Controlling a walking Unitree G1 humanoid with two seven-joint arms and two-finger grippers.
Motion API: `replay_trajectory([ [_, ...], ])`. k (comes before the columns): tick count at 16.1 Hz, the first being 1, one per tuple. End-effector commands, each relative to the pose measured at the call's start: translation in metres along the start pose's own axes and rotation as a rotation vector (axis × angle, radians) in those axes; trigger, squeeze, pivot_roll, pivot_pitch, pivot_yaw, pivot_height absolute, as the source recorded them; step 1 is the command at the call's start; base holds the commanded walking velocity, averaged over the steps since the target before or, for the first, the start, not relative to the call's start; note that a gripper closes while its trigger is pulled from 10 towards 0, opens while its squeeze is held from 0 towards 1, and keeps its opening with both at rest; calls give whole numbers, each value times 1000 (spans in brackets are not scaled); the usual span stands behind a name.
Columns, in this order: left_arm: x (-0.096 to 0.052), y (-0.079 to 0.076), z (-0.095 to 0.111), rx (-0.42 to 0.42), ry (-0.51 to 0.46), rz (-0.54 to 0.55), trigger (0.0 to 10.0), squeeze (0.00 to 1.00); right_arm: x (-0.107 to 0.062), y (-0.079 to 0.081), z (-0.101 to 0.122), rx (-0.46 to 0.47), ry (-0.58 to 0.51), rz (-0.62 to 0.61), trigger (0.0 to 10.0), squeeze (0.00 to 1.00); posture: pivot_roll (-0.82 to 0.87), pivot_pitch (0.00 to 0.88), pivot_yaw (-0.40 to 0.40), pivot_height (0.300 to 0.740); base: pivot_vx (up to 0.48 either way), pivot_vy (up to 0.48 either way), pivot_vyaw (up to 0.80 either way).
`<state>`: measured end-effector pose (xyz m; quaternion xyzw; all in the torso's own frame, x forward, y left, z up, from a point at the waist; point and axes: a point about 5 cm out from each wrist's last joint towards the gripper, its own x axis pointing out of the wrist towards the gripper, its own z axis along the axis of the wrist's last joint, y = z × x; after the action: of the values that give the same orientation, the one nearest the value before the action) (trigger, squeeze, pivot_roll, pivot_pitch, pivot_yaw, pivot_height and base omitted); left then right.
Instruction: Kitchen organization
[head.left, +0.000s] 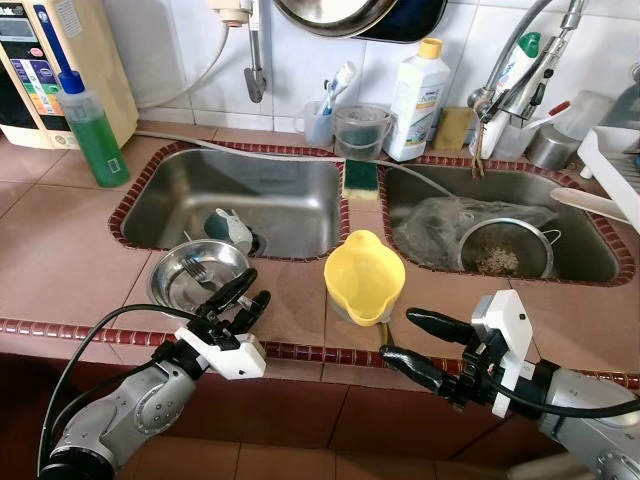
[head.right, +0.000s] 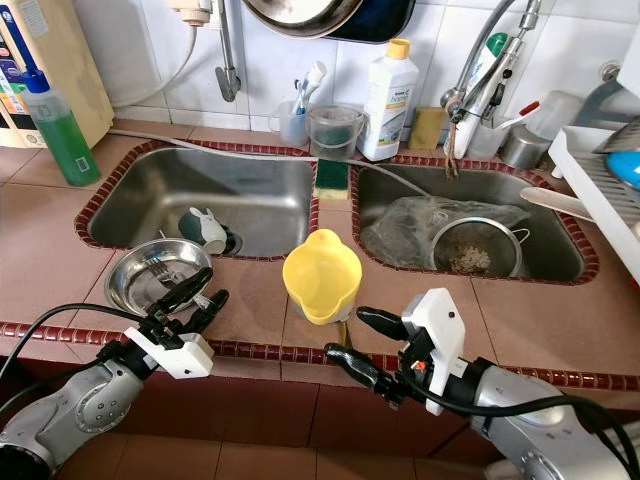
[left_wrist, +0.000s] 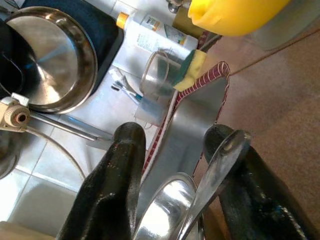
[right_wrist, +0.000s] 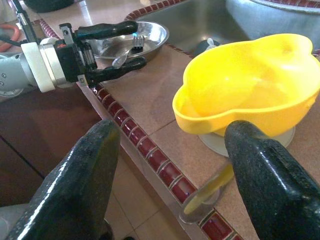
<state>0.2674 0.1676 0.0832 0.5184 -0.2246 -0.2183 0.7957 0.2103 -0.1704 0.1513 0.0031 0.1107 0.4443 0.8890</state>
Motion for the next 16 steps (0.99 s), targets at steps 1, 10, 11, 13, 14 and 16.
replay_trajectory([
  [1, -1, -1, -1, -1, -5, -11, 0, 0, -2, 0, 4, -16, -12, -8, 10000, 0, -101, 63, -7, 740, 0, 0, 0],
  [10, -7, 1, -2, 0, -5, -6, 0, 0, -1, -1, 4, -17, -9, -3, 10000, 0, -92, 59, -12, 740, 0, 0, 0],
  [11, -8, 1, -3, 0, -4, -7, 0, 0, -1, -1, 4, -16, -9, -3, 10000, 0, -91, 58, -12, 740, 0, 0, 0],
  [13, -9, 1, -3, 4, -3, -9, 0, 0, -1, -1, 3, -18, -9, -3, 10000, 0, -90, 55, -11, 740, 0, 0, 0],
  [14, -9, 1, -4, 8, -4, -11, 0, 0, 0, -1, 3, -19, -10, -4, 10000, 0, -89, 51, -11, 740, 0, 0, 0],
  [16, -10, 2, -4, 8, -3, -12, 0, 0, 1, -1, 3, -20, -13, -2, 10000, 0, -87, 43, -13, 740, 0, 0, 0],
])
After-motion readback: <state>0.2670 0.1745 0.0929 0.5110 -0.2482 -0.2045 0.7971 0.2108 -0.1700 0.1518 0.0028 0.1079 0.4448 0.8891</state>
